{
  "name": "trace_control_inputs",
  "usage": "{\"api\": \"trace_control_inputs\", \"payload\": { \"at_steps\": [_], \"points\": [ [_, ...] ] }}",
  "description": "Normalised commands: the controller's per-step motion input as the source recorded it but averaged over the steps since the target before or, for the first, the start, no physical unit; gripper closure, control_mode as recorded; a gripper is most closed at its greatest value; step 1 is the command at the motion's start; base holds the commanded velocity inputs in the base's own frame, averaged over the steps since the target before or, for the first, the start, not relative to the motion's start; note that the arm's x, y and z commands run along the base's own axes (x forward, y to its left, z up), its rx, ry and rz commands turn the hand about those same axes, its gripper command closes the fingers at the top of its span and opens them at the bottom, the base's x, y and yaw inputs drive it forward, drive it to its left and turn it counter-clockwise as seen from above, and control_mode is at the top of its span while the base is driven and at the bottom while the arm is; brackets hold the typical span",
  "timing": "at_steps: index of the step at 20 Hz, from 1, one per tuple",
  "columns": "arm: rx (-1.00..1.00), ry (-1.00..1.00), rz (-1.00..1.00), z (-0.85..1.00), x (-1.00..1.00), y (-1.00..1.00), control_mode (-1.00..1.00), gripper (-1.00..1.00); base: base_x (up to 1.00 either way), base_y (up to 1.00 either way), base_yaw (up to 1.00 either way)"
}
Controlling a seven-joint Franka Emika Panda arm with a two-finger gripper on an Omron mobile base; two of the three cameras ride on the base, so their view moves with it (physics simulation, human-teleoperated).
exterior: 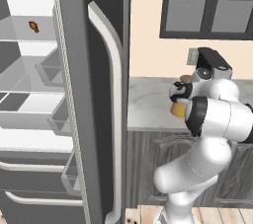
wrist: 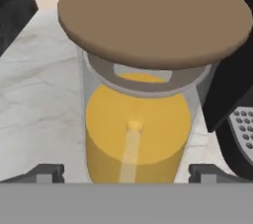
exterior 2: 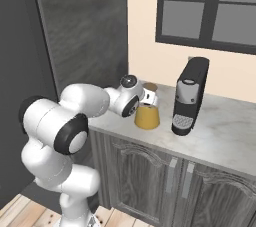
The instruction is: Move the chicken drumstick and burrito from the second highest shelf to the top shelf to make space. Then, place the pitcher from the counter on the cleared second highest shelf.
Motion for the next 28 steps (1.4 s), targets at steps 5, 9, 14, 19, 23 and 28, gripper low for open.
{"api": "trace_control_inputs", "payload": {
  "at_steps": [5, 9, 14, 19, 23, 28],
  "points": [
    [0.0, 0.0, 0.0, -0.2, 0.32, -0.12, -1.0, -1.0, 0.0, 0.0, 0.0],
    [0.0, 0.0, 0.0, -0.22, 0.3, -0.11, -1.0, -1.0, 0.0, 0.0, 0.0],
    [0.0, -0.03, 0.0, -0.39, 0.12, -0.05, -1.0, 1.0, 0.0, 0.0, 0.0],
    [0.0, -0.06, 0.0, -0.71, 0.0, 0.0, -1.0, 1.0, 0.0, 0.0, 0.0],
    [0.0, -0.01, 0.0, -0.33, 0.0, 0.03, -1.0, 1.0, 0.0, 0.0, 0.0],
    [0.0, -0.01, 0.0, -0.05, -0.01, 0.01, -1.0, 1.0, 0.0, 0.0, 0.0]
  ]
}}
